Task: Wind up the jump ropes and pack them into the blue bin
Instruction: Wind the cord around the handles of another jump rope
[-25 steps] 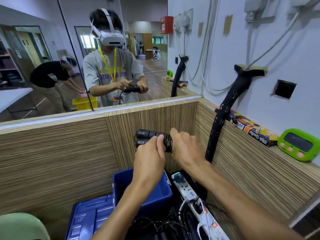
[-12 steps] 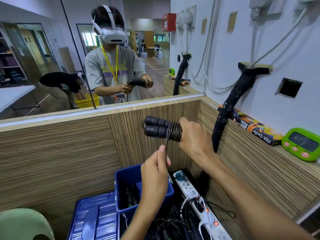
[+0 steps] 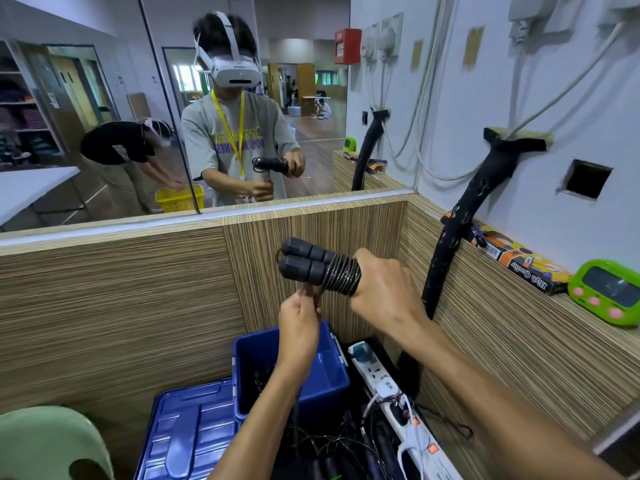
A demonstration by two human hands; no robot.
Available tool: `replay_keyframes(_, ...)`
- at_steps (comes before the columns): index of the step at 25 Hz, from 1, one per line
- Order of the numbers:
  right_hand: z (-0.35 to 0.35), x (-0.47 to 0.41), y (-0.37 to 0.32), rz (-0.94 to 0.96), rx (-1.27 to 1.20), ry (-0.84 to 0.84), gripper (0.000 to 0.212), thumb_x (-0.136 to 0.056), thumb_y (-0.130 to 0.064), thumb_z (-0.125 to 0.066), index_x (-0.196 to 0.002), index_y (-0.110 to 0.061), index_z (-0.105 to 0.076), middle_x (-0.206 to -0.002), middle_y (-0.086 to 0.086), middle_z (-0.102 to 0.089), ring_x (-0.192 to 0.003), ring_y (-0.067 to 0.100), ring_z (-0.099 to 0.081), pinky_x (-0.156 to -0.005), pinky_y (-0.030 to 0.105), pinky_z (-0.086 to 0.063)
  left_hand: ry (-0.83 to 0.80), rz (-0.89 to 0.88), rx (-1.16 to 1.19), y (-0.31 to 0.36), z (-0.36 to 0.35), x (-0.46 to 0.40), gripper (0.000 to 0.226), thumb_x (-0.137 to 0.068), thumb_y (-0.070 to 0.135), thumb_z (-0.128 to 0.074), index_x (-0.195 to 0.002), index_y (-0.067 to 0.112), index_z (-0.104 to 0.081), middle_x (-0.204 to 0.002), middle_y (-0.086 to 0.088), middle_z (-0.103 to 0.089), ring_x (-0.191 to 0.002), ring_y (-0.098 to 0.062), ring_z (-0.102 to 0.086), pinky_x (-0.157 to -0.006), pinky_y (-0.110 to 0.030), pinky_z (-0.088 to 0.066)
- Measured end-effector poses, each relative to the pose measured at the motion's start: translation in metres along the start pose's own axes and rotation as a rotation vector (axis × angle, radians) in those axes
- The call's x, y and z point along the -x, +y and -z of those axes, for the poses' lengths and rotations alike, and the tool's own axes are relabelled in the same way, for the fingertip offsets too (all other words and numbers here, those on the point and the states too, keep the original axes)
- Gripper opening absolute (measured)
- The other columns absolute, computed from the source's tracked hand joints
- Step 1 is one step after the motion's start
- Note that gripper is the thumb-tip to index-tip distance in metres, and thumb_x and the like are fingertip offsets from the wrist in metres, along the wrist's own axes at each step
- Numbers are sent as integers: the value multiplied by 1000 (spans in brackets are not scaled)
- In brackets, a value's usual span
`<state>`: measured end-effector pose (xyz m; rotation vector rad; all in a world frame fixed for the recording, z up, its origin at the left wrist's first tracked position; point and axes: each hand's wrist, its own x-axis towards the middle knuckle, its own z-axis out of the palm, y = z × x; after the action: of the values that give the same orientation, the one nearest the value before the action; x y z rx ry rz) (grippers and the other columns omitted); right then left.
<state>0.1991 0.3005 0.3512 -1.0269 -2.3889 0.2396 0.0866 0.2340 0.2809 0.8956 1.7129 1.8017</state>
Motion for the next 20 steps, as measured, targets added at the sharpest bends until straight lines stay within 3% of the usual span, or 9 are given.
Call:
replay_keyframes(3,-1,7,-1,3,-8,-25,26,-83,-6,-64,-104,-15,-51,-78,-6,-54,-66,15,-57,-60,30,-52,2,-65,-26,-5,2,-9,40,-101,16,-38,-61,14,-47,-54,1,-43,-47,-10,-35,-43,-23,-29)
replay_keyframes(5,-5,18,1,24,-29,-49,25,-81,-4,-63,-99,-16,-51,-75,-6,-55,-64,14,-59,-62,34,-56,-19,-159,-42,-21,4,-18,35,-96,15,-47,-61,10,-51,-56,-4,-48,-55,-16,-40,-50,-29,-34)
replay_keyframes(7,-5,27,3,98,-65,-75,24,-78,-3,-62,-94,-17,-50,-71,-7,-56,-63,15,-59,-61,38,-56,-49,-181,-113,-57,18,-39,31,-90,32,-53,-73,7,-56,-66,-15,-54,-64,-18,-48,-56,-33,-42)
replay_keyframes(9,-2,33,6,216,-41,-125,24,-77,-4,-62,-91,-19,-49,-71,-8,-55,-63,15,-58,-62,38,-54,-64,-90,-319,-84,33,-64,53,-88,55,-52,-86,2,-60,-74,-17,-59,-67,-19,-53,-65,-35,-52)
replay_keyframes(10,0,36,7,267,0,-154,25,-78,-5,-63,-89,-21,-47,-72,-8,-55,-64,15,-57,-63,38,-53,-104,-89,-453,-86,40,-76,65,-87,64,-48,-81,0,-61,-70,-15,-60,-61,-18,-54,-63,-32,-53)
replay_keyframes(13,-1,46,12,311,99,-208,27,-80,-8,-63,-87,-23,-41,-73,-7,-53,-63,17,-55,-62,39,-53,-358,-422,-885,-8,38,-78,76,-92,64,-23,-47,8,-46,-42,-3,-42,-36,-11,-38,-41,-18,-34)
replay_keyframes(15,-6,52,11,326,146,-246,28,-82,-12,-62,-88,-23,-37,-77,-6,-53,-66,22,-57,-62,40,-52,-478,-680,-1174,60,28,-60,67,-97,57,-22,-45,18,-38,-40,6,-33,-34,-10,-31,-40,-18,-27)
replay_keyframes(17,-8,56,10,324,193,-264,29,-84,-14,-60,-95,-24,-35,-85,-2,-55,-74,27,-61,-61,38,-47,-446,-896,-1397,80,22,-60,63,-101,46,-24,-47,18,-38,-42,7,-34,-35,-10,-33,-42,-22,-27)
replay_keyframes(20,-10,56,8,250,229,-228,35,-87,-12,-59,-118,-18,-44,-95,4,-60,-84,31,-65,-65,38,-46,-375,-925,-1546,96,8,-39,60,-102,40,-24,-50,16,-38,-47,6,-37,-42,-15,-43,-47,-25,-32)
